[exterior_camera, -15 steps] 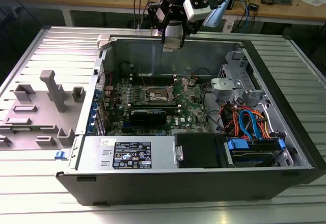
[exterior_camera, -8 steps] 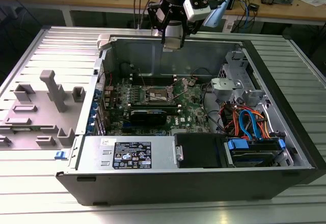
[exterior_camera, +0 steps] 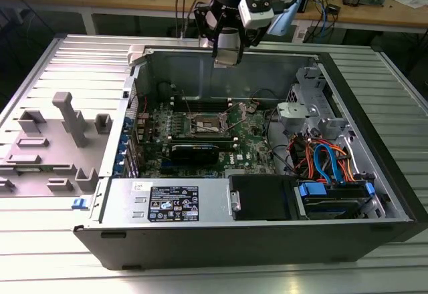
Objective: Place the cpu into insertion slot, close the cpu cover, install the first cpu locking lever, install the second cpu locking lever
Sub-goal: 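Place the cpu into insertion slot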
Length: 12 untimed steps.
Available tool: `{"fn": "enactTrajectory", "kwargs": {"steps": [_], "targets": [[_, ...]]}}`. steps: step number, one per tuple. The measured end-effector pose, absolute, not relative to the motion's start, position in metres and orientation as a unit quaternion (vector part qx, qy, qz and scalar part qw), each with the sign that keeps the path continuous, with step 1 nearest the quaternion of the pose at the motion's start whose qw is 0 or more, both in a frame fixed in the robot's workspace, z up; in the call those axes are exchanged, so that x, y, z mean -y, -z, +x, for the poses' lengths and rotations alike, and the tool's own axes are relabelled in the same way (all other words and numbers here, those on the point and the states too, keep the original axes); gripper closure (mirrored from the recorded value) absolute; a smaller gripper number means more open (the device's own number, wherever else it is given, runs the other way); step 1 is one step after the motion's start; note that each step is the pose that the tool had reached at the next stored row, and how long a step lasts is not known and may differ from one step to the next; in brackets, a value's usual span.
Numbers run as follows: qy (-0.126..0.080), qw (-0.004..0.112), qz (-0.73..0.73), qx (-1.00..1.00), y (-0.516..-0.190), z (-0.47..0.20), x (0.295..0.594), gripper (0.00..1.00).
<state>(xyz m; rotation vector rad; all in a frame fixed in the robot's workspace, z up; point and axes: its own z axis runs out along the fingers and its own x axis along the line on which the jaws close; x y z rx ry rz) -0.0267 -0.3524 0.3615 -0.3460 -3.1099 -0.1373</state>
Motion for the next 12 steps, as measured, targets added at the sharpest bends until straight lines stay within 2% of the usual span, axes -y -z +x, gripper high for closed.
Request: {"fn": "enactTrajectory", "kwargs": {"steps": [12], "targets": [[0.044, 0.005, -0.112, 0.993, -0.3615, -0.0267, 0.3524, 0.46]]}}
